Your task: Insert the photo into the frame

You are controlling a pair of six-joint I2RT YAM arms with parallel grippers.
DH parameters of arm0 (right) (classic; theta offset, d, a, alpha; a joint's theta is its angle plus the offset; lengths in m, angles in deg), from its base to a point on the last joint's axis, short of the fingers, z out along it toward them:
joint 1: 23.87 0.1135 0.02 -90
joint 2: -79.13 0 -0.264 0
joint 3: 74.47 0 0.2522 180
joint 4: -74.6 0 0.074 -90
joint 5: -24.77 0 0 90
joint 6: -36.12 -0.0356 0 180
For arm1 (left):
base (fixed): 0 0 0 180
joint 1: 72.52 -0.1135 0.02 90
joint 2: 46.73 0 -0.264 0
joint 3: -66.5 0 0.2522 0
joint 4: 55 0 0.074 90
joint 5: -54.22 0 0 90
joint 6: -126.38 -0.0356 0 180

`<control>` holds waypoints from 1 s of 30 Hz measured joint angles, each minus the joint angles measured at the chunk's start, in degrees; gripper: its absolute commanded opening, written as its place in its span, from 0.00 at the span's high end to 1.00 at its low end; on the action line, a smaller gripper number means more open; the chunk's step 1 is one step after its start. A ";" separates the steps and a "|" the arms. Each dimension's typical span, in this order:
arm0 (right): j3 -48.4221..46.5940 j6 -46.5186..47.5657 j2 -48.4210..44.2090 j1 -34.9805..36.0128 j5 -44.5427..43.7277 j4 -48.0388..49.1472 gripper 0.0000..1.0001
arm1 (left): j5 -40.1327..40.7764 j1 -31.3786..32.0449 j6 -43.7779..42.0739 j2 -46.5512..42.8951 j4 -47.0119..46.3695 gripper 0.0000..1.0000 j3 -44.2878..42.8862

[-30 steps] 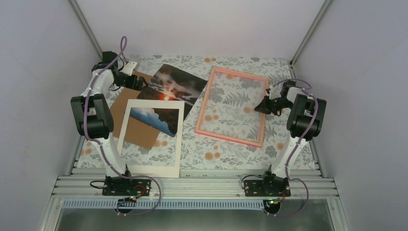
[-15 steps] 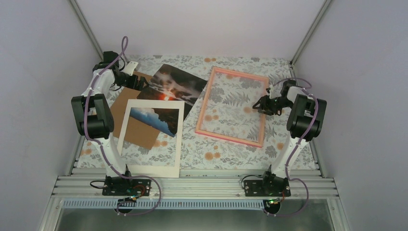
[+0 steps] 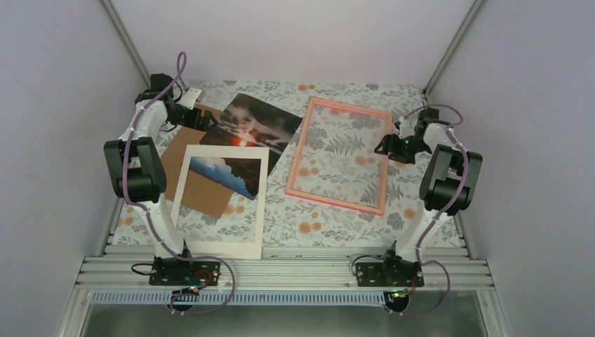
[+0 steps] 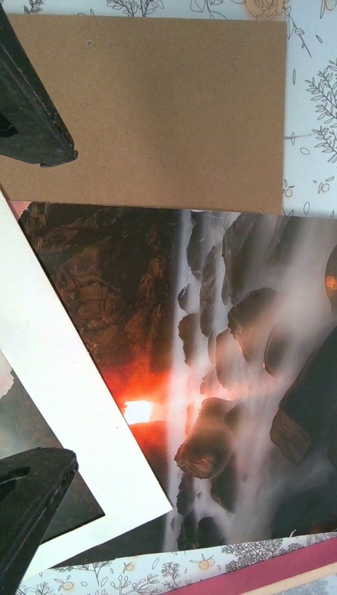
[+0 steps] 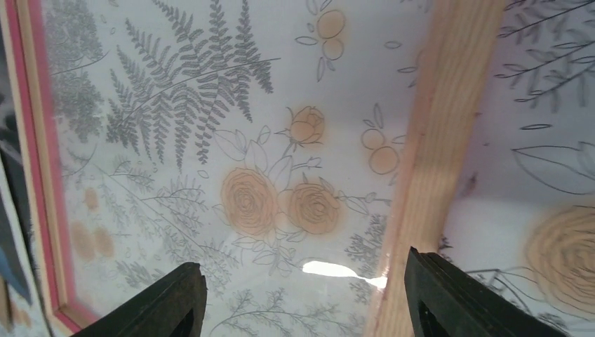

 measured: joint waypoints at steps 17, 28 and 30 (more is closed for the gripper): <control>-1.38 1.42 -1.81 4.24 -2.93 1.86 0.31 | 0.37 0.00 0.02 0.00 -1.46 0.00 0.02; -2.95 -1.14 5.20 6.34 -8.09 7.41 0.28 | 1.73 0.28 0.04 0.00 -2.16 0.00 0.02; -2.95 -1.33 5.49 6.45 -8.13 7.89 0.27 | 1.77 0.33 0.04 0.00 -2.16 0.00 0.02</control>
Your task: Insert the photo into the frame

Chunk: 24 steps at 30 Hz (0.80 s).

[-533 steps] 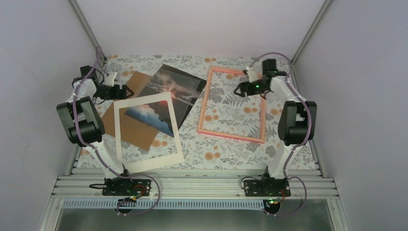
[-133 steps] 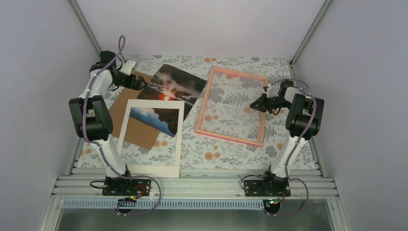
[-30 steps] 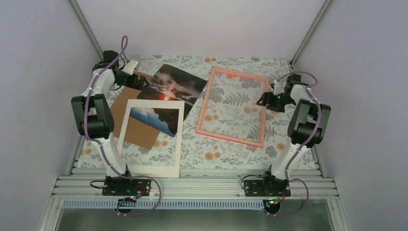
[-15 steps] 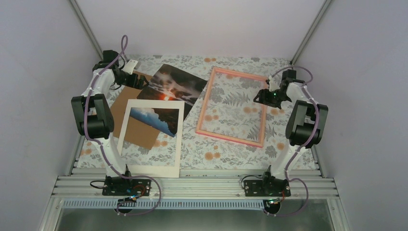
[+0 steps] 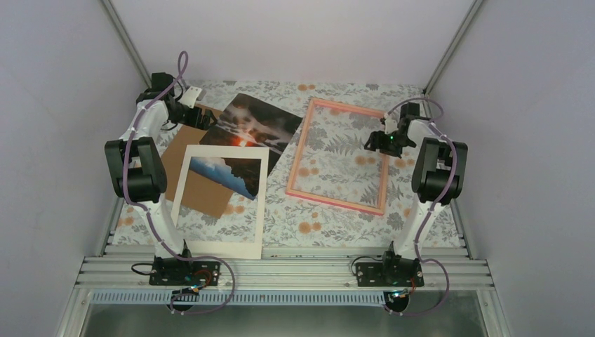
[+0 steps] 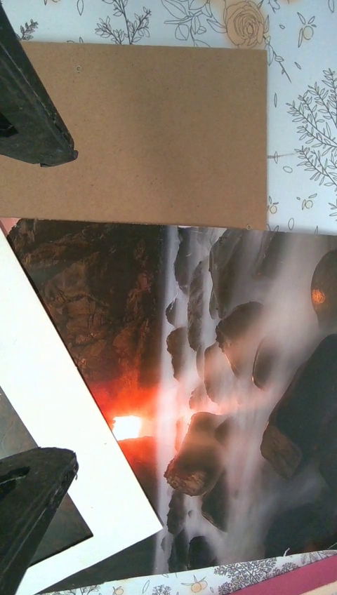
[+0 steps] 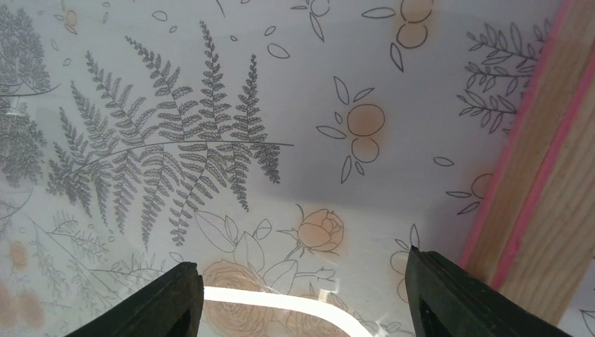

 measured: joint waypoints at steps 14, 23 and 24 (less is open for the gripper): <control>-14.23 -0.52 2.47 0.22 -0.07 0.63 0.25 | 0.02 0.15 -0.04 0.00 -0.79 0.00 0.00; -22.75 -3.48 12.35 0.28 -1.16 3.65 0.25 | 0.68 0.26 -0.04 0.00 -0.92 0.00 0.02; -22.97 -3.74 13.07 0.28 -1.46 3.87 0.25 | 0.83 0.26 -0.04 0.00 -0.96 0.00 0.00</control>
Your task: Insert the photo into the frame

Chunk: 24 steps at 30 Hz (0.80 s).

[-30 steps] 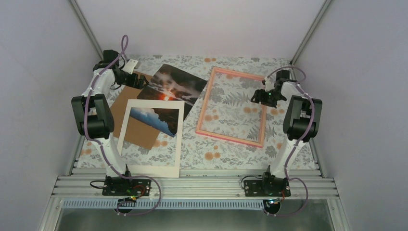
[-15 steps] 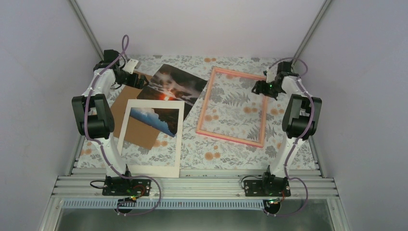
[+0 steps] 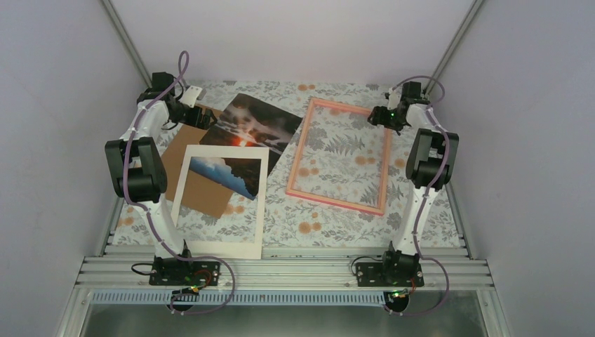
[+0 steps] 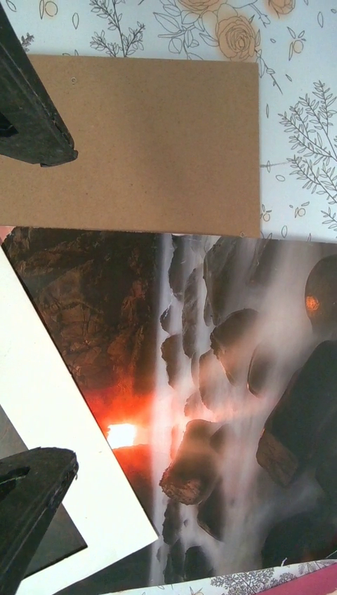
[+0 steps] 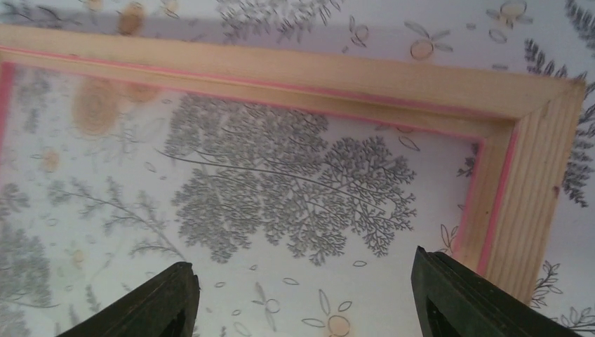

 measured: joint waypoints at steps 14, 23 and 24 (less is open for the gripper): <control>-0.46 -0.79 3.13 0.94 -0.07 0.87 0.24 | 0.46 0.00 -0.02 0.00 -0.31 0.00 0.37; 9.75 6.25 -10.08 1.07 6.27 -4.35 0.24 | 0.42 0.00 -0.28 -0.04 -1.62 0.00 1.70; 12.61 7.21 -13.51 1.07 6.71 -5.18 0.24 | 0.42 0.00 -0.28 -0.09 -2.01 0.00 2.40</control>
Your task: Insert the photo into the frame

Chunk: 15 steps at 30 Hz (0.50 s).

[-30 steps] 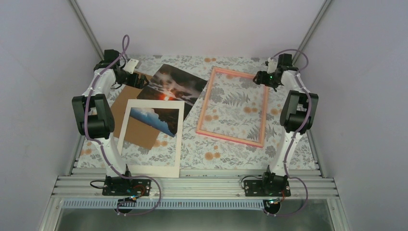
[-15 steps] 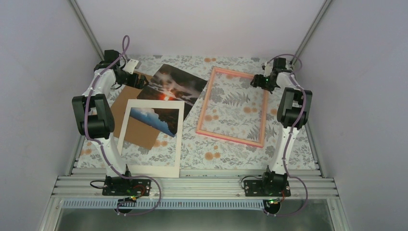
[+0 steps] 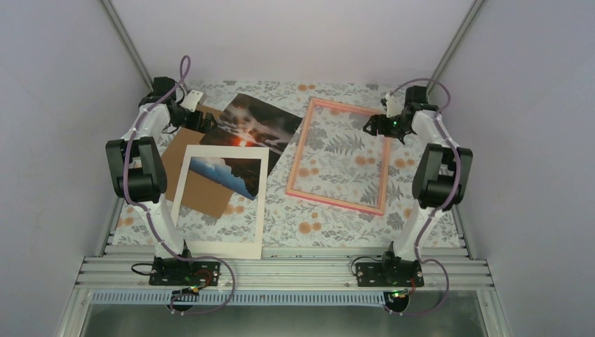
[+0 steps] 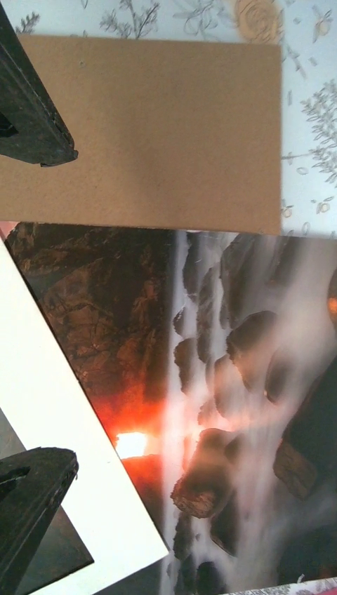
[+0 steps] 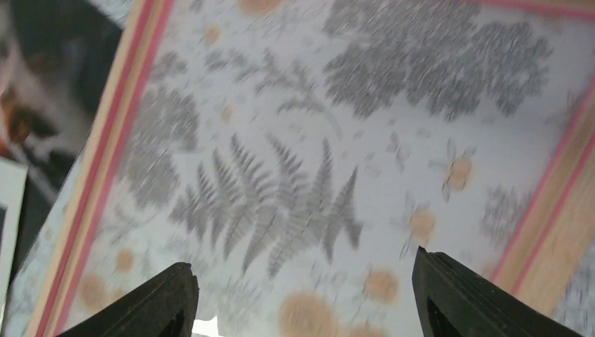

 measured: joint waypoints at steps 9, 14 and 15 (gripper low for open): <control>17.07 2.73 -12.13 0.11 -1.05 -1.99 0.24 | -0.39 0.11 0.26 -0.48 -1.79 0.00 4.79; 19.69 1.92 -10.29 0.44 -4.72 -0.17 0.24 | -0.48 0.28 0.81 -1.07 -2.89 0.00 5.11; 19.87 1.84 -9.90 0.46 -5.62 0.61 0.24 | -0.46 0.35 0.94 -1.18 -3.13 0.00 5.11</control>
